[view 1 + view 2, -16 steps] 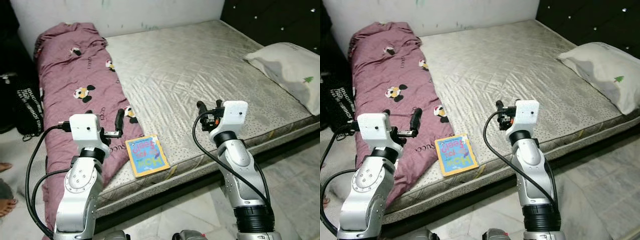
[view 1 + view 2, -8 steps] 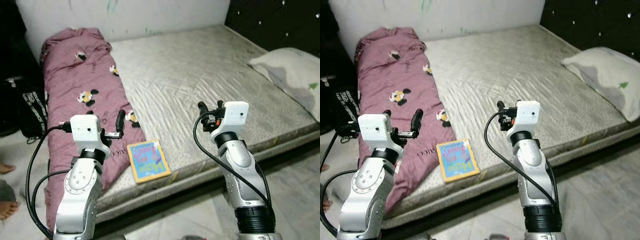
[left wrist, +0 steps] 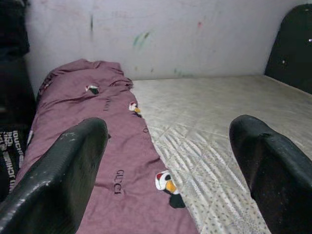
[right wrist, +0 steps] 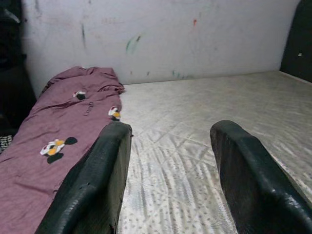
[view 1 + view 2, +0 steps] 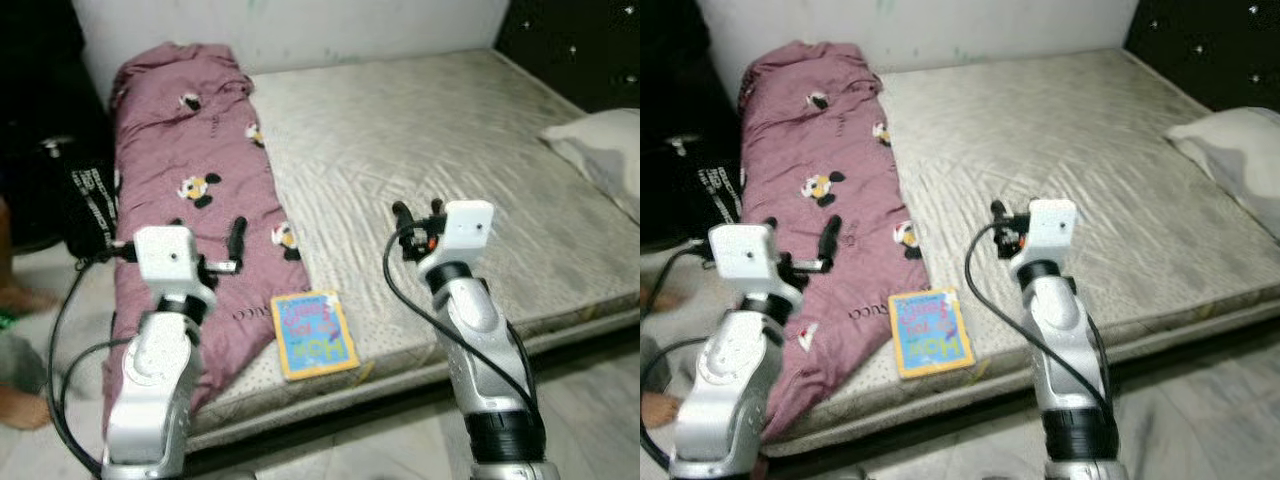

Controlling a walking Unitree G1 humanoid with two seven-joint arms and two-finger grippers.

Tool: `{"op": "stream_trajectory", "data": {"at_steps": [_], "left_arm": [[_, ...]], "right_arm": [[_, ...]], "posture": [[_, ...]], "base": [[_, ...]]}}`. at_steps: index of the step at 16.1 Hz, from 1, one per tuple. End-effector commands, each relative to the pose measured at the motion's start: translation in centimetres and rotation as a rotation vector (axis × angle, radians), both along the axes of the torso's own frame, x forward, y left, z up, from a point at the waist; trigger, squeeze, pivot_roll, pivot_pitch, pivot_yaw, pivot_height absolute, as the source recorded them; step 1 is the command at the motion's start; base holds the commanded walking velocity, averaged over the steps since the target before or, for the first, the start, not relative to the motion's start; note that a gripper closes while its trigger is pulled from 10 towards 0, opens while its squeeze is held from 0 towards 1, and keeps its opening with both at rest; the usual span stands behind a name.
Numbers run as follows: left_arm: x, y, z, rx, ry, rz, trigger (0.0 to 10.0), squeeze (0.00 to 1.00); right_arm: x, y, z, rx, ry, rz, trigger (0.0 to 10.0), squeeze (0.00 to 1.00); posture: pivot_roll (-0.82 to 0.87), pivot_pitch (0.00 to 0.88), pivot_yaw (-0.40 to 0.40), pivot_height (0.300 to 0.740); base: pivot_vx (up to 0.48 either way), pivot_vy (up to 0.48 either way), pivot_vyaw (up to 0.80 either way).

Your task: Clean up the room

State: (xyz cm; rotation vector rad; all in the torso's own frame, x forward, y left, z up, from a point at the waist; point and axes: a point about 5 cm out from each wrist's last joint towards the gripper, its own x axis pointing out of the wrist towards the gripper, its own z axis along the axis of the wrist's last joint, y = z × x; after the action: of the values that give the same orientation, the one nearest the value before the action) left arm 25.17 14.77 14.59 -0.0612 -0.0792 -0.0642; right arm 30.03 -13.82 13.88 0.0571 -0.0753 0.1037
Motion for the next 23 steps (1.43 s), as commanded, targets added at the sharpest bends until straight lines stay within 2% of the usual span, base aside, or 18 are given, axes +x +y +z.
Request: {"op": "stream_trajectory", "data": {"at_steps": [1, 4, 6, 7, 10, 16, 23], "left_arm": [[0.0, -0.2, -0.1, 0.003, 0.001, -0.006, 10.0, 0.00], [0.0, -0.2, -0.3, 0.000, 0.010, -0.012, 10.0, 0.00], [-0.1, -0.2, -0.8, 0.003, 0.040, 0.004, 10.0, 0.00], [-0.3, -0.1, -0.9, 0.001, 0.046, 0.002, 10.0, 0.00], [-0.3, 0.8, -1.5, 0.020, 0.064, 0.042, 10.0, 0.00], [-0.8, 1.4, -1.7, 0.041, 0.081, 0.080, 10.0, 0.00], [-0.3, 0.8, -1.4, 0.035, 0.062, 0.075, 10.0, 0.00]], "right_arm": [[-0.2, -0.5, -0.5, -0.003, 0.015, -0.026, 10.0, 0.00], [-0.7, -0.6, -0.4, -0.010, 0.020, -0.025, 10.0, 0.00], [-1.2, -1.8, -1.5, -0.013, 0.056, -0.085, 10.0, 0.00], [-1.3, -1.8, -1.7, -0.010, 0.063, -0.089, 10.0, 0.00], [-1.8, -0.9, -1.5, -0.011, 0.065, -0.047, 10.0, 0.00], [-1.9, -0.8, -1.7, -0.021, 0.074, -0.029, 10.0, 0.00], [-1.5, -0.4, -1.7, -0.016, 0.084, 0.003, 10.0, 0.00]], "posture": [[-0.05, 0.000, 0.033, 0.740], [-0.06, 0.000, 0.029, 0.740], [-0.05, 0.007, 0.048, 0.740], [-0.05, 0.018, 0.051, 0.740], [-0.06, 0.035, 0.029, 0.740], [-0.05, 0.070, 0.011, 0.740], [-0.04, 0.058, 0.000, 0.740]], "base": [[0.000, 0.000, 0.00], [0.000, 0.000, 0.00], [0.000, 0.000, 0.00], [0.000, 0.000, 0.00], [0.000, 0.000, 0.00], [0.000, 0.000, 0.00], [0.000, 0.000, 0.00]]}}
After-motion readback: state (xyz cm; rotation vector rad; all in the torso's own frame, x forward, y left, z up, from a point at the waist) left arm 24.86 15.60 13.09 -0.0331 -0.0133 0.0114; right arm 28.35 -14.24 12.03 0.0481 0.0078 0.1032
